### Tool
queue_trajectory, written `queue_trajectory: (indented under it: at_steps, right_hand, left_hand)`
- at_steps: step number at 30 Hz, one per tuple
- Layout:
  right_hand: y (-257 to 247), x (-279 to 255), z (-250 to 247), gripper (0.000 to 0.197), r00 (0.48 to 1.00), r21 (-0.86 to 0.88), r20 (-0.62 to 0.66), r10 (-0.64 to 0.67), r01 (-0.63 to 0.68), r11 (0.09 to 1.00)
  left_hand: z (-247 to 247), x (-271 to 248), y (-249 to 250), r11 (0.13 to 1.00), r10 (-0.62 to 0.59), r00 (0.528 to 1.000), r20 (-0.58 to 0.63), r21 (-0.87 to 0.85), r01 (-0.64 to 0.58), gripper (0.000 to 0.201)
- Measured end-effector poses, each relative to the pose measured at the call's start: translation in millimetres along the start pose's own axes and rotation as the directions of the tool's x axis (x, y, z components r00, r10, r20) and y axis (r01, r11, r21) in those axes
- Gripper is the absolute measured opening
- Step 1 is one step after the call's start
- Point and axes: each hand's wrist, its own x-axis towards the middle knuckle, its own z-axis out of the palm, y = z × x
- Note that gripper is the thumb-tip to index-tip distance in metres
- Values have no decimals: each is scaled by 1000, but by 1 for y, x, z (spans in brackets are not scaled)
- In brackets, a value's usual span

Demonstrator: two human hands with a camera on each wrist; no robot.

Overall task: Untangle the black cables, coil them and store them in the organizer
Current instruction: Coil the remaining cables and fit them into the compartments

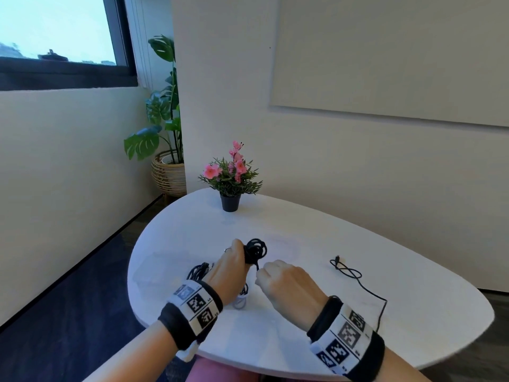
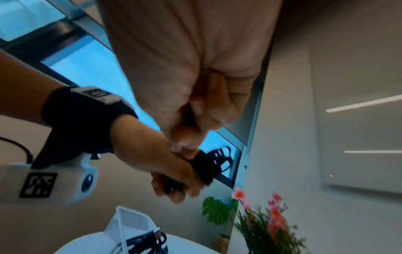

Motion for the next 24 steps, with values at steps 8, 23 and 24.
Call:
queue_trajectory:
  at_steps: [8,23,24]
  right_hand:
    - [22,30,-17,18,951,504,237,-199,55,862]
    - [41,26,34,39,870,931,362,334,-322,-171]
    - [39,28,36,35,864,931,362,350,-313,-190]
  left_hand:
    - [10,-23,2,950,314,914,256,-90,-300,18]
    - [4,-26,-16,879,260,953,158,-446,-166,6]
    - [4,-26,-19,873,251,958,141,-460,-161,11]
